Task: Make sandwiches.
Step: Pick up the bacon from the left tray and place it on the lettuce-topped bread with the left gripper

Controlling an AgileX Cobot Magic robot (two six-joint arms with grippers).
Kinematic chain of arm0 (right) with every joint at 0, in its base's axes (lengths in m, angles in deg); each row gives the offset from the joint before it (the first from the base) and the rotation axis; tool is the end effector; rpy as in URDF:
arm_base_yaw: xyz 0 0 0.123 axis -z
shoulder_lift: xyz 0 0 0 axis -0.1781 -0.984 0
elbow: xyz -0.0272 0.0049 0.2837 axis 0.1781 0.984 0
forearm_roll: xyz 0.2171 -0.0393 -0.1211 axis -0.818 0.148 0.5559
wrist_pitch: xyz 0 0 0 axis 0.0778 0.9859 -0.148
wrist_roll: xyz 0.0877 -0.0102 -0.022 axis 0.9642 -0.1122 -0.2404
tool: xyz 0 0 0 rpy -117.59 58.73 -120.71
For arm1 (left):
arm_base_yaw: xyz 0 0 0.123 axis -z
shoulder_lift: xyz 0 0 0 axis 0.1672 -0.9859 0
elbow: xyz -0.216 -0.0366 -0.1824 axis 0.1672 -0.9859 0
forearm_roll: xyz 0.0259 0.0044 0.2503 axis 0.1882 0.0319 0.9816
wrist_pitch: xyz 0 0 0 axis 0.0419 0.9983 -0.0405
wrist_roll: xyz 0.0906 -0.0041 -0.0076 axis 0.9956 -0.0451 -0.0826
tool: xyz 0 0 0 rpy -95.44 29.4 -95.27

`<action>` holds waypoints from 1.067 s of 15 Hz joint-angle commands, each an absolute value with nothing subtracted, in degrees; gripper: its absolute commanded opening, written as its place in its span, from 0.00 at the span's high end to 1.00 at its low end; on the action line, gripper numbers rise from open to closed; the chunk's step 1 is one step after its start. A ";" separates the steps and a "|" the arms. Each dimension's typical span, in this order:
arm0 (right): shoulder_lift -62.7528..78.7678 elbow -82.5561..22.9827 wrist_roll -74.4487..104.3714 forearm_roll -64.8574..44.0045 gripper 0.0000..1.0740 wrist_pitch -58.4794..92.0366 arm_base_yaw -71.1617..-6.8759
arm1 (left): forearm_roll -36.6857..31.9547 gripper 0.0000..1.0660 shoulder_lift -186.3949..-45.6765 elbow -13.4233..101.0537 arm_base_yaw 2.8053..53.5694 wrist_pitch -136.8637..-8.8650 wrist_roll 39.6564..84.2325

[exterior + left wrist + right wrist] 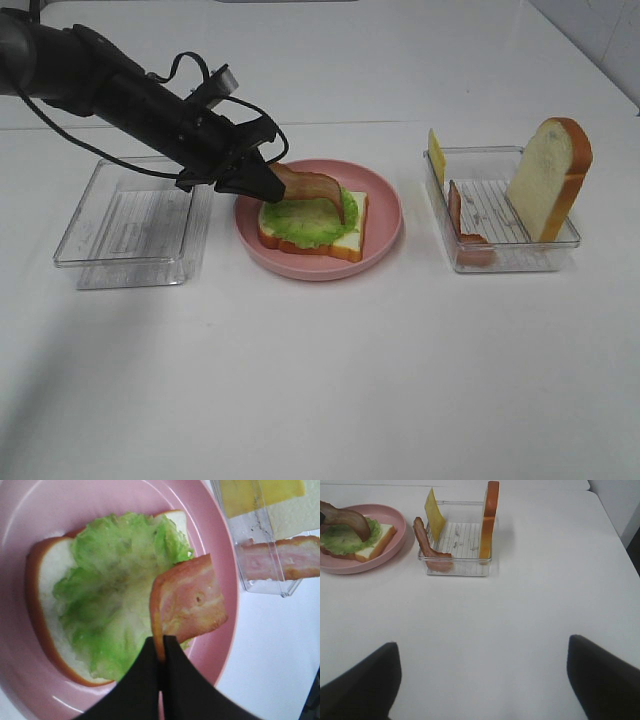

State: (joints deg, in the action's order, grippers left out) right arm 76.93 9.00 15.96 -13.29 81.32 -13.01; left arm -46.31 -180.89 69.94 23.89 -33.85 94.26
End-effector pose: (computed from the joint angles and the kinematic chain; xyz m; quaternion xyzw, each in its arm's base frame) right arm -0.0067 0.0039 0.2778 -0.0482 0.8511 0.0227 0.5222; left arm 0.4470 -0.1751 0.1262 0.1107 0.9095 -0.3775 0.1341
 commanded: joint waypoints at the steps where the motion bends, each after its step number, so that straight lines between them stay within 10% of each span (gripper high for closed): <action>1: 77.74 9.06 15.22 -13.29 0.21 80.81 -12.61 | -46.20 1.00 -180.61 70.06 23.60 -36.31 93.86; 9: 77.74 9.06 15.22 -13.29 0.21 80.81 -12.61 | -44.25 1.00 -179.23 70.06 23.60 -40.78 88.53; 16: 77.74 9.06 15.22 -13.29 0.21 80.81 -12.61 | -46.71 0.63 -179.23 70.06 23.72 -37.86 86.30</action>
